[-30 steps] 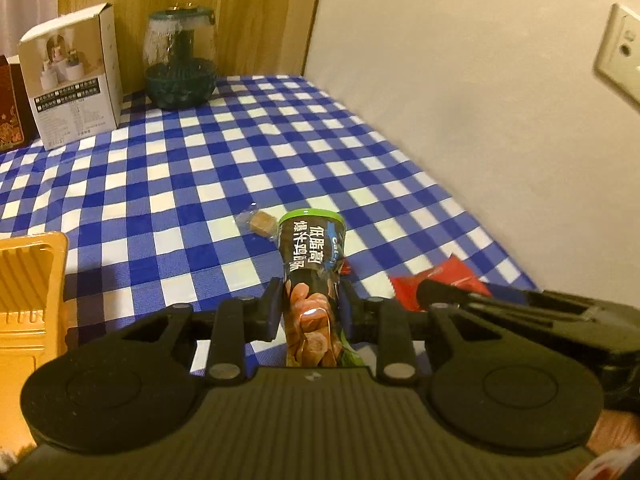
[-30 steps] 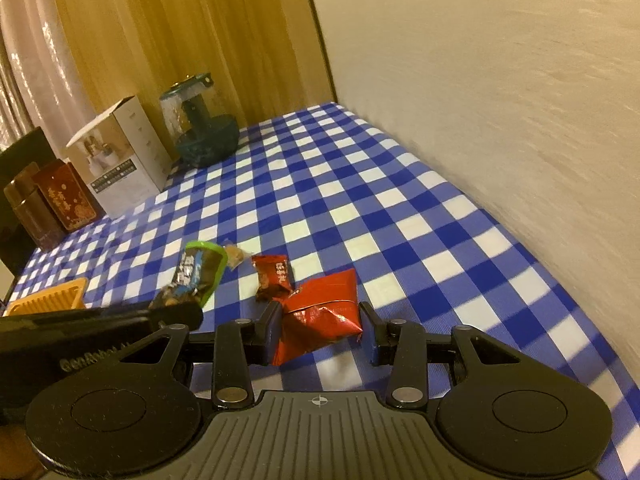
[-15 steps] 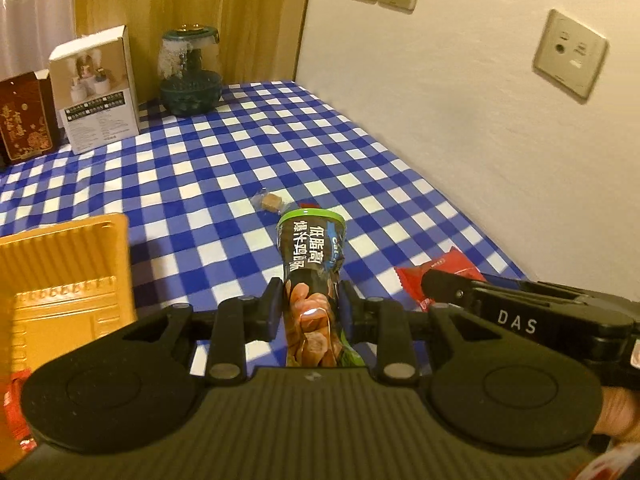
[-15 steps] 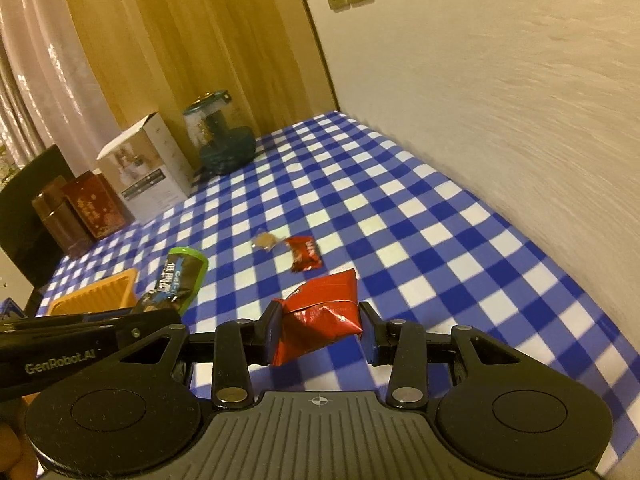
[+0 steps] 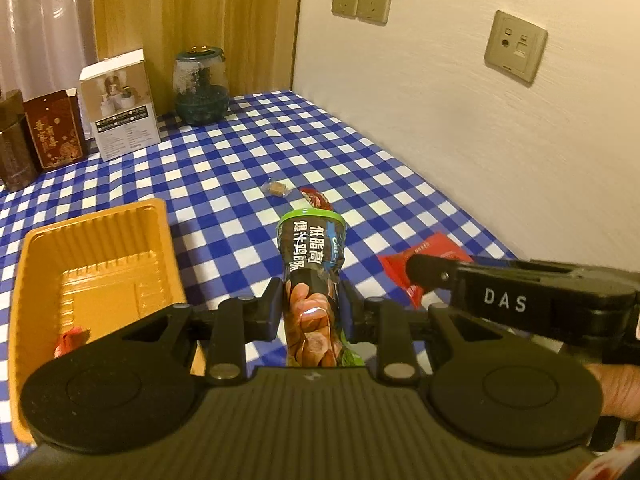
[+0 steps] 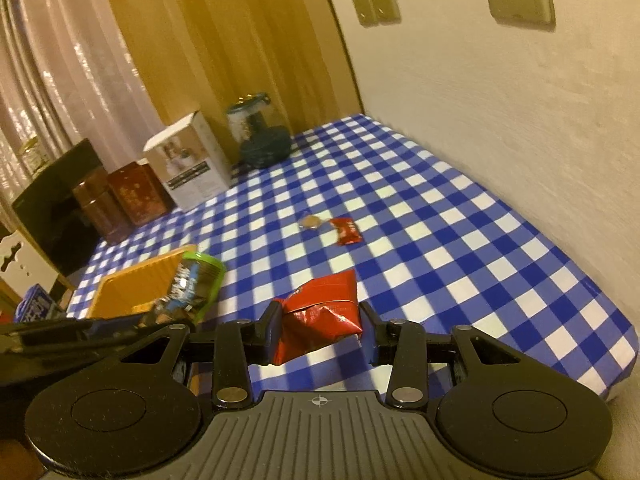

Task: Organize snacks
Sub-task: 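Carry the green stick snack and red packet over the tray with both tools, then open the left tool to drop the stick snack while the right lowers the red packet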

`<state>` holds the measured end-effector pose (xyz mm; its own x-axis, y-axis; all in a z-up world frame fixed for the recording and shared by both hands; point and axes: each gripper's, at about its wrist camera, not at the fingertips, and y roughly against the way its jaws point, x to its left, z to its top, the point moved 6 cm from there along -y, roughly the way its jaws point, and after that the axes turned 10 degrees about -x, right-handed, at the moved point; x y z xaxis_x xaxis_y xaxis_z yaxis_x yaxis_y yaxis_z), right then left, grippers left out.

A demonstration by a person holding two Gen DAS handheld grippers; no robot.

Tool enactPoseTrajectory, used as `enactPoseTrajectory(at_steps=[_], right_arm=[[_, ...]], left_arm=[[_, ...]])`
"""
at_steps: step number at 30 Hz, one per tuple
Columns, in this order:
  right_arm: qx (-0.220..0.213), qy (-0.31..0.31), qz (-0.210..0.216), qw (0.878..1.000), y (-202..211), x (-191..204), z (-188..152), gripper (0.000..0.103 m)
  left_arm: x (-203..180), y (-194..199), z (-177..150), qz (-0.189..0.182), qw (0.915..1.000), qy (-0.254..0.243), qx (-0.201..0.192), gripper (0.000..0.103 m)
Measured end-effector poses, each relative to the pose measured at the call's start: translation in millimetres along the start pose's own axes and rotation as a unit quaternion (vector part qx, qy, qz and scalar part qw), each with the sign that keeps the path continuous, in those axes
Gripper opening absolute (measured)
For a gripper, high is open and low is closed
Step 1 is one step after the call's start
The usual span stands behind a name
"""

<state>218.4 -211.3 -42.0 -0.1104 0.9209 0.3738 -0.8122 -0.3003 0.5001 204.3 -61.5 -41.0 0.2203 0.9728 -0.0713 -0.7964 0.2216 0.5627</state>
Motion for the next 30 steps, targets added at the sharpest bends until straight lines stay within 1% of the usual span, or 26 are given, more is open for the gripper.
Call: enactPoseTrajectory(at_steps=[5,10,19,30], right_arm=[[0.000,0.016,0.018,1.000,17,23,-3,0.040],[0.011,0.031,0.039,0.999,23,50,-14,0.040],[0.022,0.057,0.076,0.995,22,94,-26,0.040],[0.044,0.086,0.115,0.989,0,146,-43,0.040]], left_arm=[[5,25,-8,0.006,1.0000,0.000,-0.004,0.026],[17,48,-16,0.019,0.9998,0.004,-0.007,0.026],[62,83,-30,0.061,0.9980,0.018,-0.010,0.026],[120,101,-54,0.105,0.9934,0.046,0.003,0.026]])
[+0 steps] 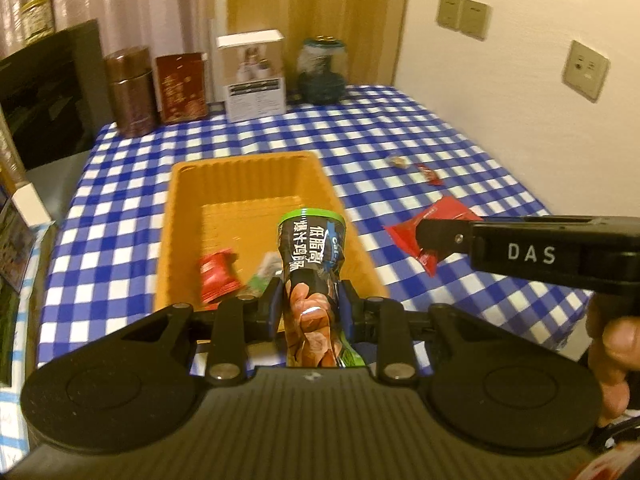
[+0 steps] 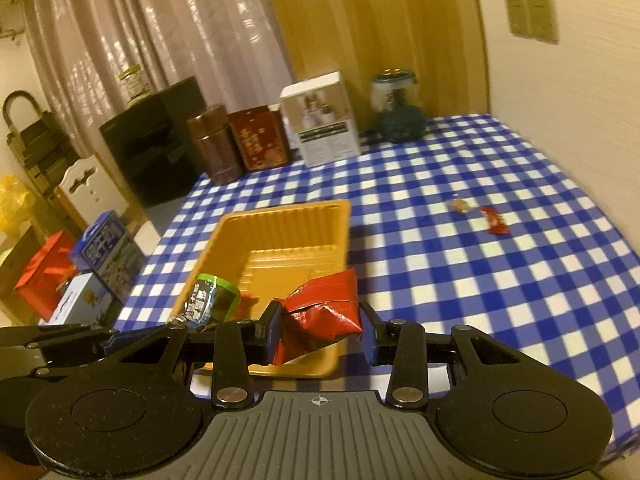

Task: Organize snacks
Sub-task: 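Open the left tool to drop the stick snack while the right lowers the red packet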

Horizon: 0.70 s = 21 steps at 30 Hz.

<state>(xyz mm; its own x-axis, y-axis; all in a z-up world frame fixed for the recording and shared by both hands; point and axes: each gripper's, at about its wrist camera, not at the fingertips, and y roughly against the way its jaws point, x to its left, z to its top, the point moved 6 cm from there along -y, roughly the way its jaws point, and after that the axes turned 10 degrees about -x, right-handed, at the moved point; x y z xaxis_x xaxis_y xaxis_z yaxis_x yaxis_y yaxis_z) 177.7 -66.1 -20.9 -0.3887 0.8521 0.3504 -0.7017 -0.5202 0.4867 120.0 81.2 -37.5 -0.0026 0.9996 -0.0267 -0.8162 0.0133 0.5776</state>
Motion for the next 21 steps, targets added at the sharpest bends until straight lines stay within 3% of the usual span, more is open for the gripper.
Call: enactPoseTrajectory(at_steps=[21], right_arm=[[0.032,0.010,0.026,0.999,-89,19,6,0.040]], left_arm=[[61,-62,25,0.030,0.9988,0.037,0.006,0.026]])
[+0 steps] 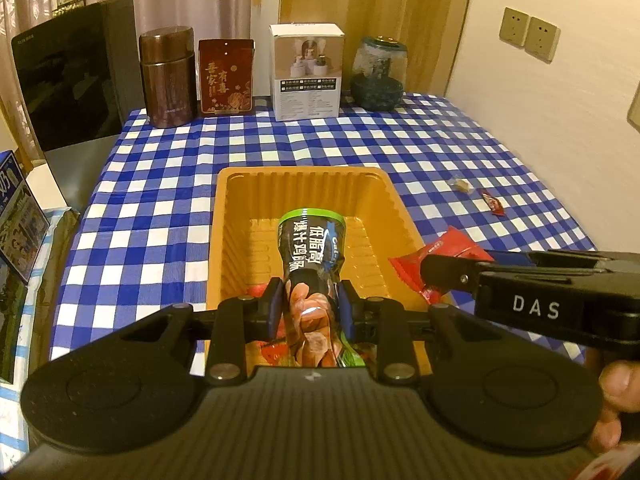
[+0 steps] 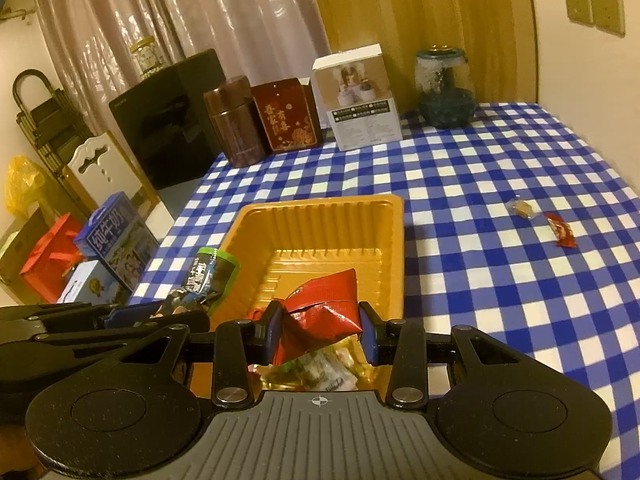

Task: Organize snacks
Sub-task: 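Open the left tool to drop the stick snack while the right lowers the red packet, then open the right tool to release the red packet into the tray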

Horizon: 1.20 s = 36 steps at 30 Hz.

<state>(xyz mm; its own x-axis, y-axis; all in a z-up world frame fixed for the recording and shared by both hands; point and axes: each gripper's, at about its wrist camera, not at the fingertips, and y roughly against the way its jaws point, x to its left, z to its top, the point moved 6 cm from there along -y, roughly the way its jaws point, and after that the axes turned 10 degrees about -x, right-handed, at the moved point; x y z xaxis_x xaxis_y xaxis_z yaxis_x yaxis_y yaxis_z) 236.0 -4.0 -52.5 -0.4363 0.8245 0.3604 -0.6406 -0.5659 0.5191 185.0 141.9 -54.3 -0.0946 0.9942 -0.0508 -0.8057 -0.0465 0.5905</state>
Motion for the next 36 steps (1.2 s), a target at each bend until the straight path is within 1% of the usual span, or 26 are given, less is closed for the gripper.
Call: enactPoseTrajectory(at_steps=[9,14,18,19,20,27,36], right_arm=[[0.009,-0.001,-0.004,1.000,-30,-9,7,0.040],[0.012,-0.001,-0.010,1.000,-39,-15,8,0.040],[0.015,-0.011,-0.015,1.000,-42,-22,6,0.040],[0.016,-0.012,-0.016,1.000,-42,-24,5,0.040],[0.016,-0.013,-0.017,1.000,-41,-25,5,0.040],[0.017,-0.019,-0.015,1.000,-39,-25,4,0.040],[0.017,-0.016,0.004,1.000,-38,-10,5,0.040]], left_arm=[[9,-33,7,0.003,0.9999,-0.006,0.009,0.026],[9,-51,7,-0.005,0.9998,-0.014,0.014,0.026],[7,-67,3,-0.020,0.9994,-0.015,0.022,0.027],[7,-69,2,-0.018,0.9994,-0.018,0.022,0.030],[8,-69,1,-0.012,0.9995,-0.022,0.020,0.032],[18,-56,-6,0.005,0.9998,-0.006,0.019,0.033],[22,-37,-5,0.008,0.9999,0.003,0.012,0.033]])
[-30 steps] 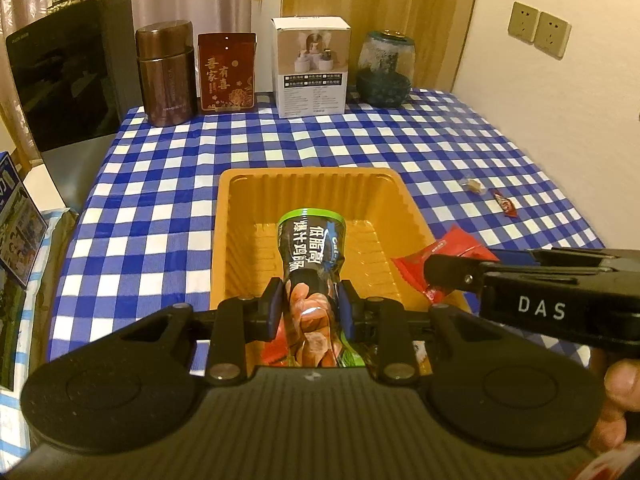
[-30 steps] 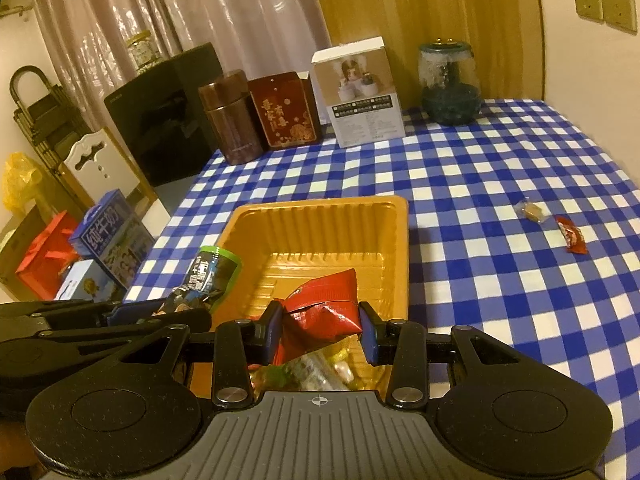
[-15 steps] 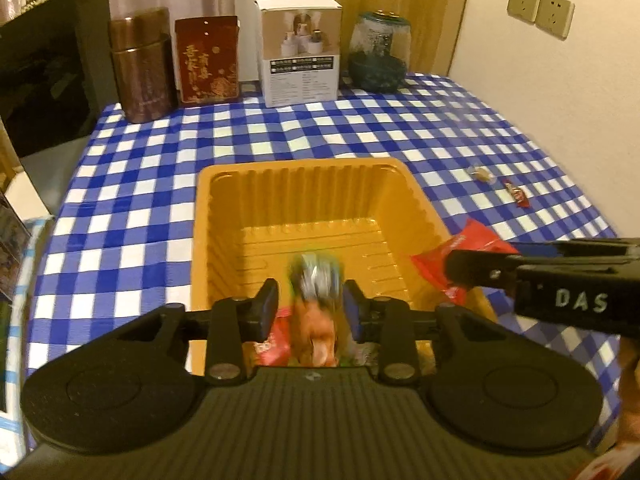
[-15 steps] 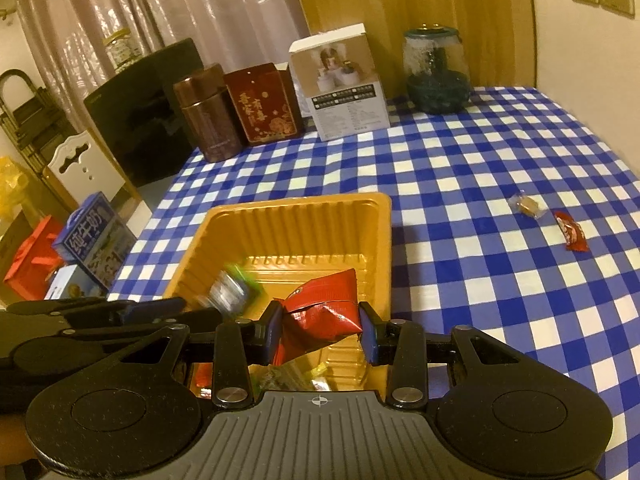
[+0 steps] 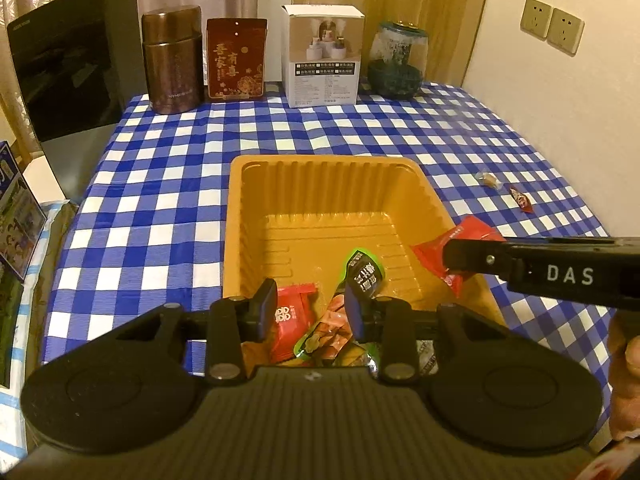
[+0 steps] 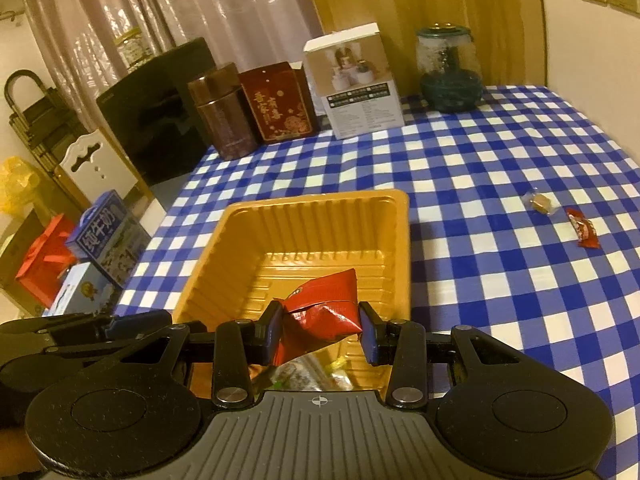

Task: Organize snacks
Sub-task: 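Open the right tool to release the red packet into the tray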

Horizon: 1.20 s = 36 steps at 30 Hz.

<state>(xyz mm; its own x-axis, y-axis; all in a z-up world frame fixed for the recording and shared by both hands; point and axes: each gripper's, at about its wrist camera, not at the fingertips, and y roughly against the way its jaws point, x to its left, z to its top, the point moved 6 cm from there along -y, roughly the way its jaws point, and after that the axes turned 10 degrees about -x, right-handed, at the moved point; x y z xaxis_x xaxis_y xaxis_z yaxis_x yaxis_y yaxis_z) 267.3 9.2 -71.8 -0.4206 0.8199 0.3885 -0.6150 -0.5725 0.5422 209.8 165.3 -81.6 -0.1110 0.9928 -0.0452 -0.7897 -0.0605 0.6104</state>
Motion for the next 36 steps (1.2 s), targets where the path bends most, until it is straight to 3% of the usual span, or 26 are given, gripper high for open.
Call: enactPoseTrajectory(at_steps=[16,18,20,36], right_arm=[[-0.004,0.000,0.019,1.000,-7,13,7,0.041],[-0.006,-0.002,0.036,0.999,-8,15,8,0.045],[-0.015,-0.005,0.038,0.999,-6,16,9,0.069],[-0.010,-0.026,0.004,1.000,12,-5,1,0.071]], left_arm=[[10,6,0,0.012,0.9999,0.003,0.000,0.033],[11,6,-1,0.014,0.9999,0.005,0.001,0.033],[11,7,-1,0.016,0.9999,0.006,0.001,0.033],[6,16,-1,0.017,0.9998,0.004,0.000,0.034]])
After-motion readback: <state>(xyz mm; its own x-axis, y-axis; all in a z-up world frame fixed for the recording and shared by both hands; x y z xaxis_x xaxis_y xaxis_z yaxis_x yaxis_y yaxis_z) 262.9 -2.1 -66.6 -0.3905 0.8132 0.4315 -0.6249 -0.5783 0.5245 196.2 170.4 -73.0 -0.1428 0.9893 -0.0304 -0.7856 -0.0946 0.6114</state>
